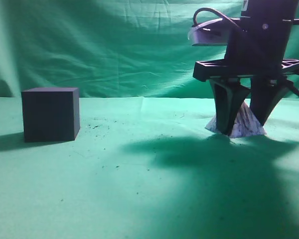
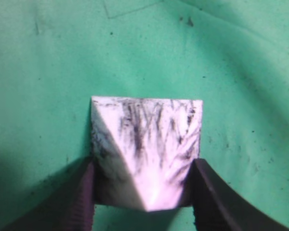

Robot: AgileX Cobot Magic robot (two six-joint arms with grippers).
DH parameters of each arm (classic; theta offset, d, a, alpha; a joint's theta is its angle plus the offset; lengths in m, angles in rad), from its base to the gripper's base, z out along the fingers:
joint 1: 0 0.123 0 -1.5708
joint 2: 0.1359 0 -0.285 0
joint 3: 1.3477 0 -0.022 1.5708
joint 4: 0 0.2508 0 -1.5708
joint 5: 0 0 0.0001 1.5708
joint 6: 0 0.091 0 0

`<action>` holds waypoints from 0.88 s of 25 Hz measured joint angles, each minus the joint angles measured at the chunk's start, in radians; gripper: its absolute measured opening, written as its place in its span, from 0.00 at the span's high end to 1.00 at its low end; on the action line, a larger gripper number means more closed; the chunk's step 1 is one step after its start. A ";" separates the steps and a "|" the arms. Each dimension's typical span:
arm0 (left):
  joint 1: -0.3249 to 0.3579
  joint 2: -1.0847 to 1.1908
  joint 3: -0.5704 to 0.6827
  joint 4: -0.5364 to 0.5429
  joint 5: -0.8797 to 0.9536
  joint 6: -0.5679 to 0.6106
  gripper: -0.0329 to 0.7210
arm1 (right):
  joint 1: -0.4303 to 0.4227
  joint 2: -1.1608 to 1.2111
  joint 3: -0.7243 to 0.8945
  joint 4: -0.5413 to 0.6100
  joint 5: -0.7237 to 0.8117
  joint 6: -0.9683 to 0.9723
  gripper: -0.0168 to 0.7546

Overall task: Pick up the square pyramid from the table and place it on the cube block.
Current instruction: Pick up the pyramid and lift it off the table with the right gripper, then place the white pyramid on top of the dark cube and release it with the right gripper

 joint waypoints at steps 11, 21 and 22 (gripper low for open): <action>0.000 0.000 0.000 0.000 0.000 0.000 0.96 | 0.000 -0.123 -0.214 0.027 0.176 -0.064 0.51; 0.000 0.000 0.000 0.000 0.000 0.000 0.96 | 0.272 -0.106 -0.552 0.146 0.387 -0.159 0.51; 0.000 0.000 0.000 0.000 0.000 0.000 0.96 | 0.312 -0.081 -0.578 0.149 0.391 -0.159 0.51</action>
